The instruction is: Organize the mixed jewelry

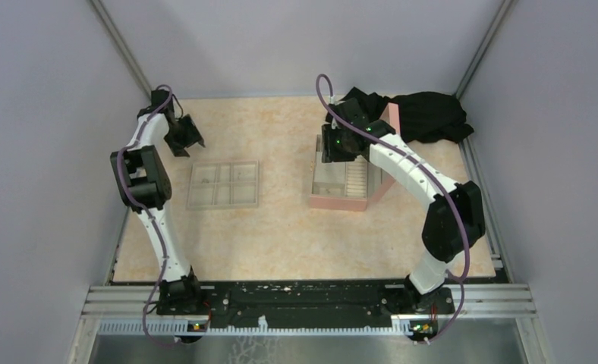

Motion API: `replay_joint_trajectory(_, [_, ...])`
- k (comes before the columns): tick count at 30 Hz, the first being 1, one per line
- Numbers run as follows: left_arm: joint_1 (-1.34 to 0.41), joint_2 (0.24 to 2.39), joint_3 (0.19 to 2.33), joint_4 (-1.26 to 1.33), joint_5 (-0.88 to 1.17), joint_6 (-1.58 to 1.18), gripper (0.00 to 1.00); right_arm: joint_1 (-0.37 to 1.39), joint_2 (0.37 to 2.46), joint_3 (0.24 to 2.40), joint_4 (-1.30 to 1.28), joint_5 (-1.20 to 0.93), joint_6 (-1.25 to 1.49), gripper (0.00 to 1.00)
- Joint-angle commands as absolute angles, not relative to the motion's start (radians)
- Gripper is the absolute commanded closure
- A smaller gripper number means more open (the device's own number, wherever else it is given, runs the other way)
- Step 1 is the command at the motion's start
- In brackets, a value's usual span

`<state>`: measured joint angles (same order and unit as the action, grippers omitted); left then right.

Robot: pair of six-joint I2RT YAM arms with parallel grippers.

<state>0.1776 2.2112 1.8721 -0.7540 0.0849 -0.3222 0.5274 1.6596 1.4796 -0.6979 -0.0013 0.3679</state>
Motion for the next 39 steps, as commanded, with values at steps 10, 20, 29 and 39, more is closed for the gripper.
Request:
replay_joint_trajectory(10, [0.156, 2.13, 1.632, -0.779, 0.083, -0.342, 0.32, 0.525, 1.667, 1.502, -0.65, -0.035, 0.362, 0.6])
replay_joint_trajectory(20, [0.103, 1.8, 1.172, -0.782, 0.041, -0.384, 0.33, 0.525, 1.672, 1.502, -0.648, -0.042, 0.358, 0.6])
replay_joint_trajectory(29, [-0.071, 1.583, 1.093, -0.931, -0.079, -0.478, 0.32, 0.525, 1.69, 1.535, -0.658, -0.049, 0.336, 0.6])
replay_joint_trajectory(39, [-0.214, 1.479, 1.011, -0.833, -0.128, -0.255, 0.24, 0.524, 1.663, 1.511, -0.652, -0.05, 0.333, 0.6])
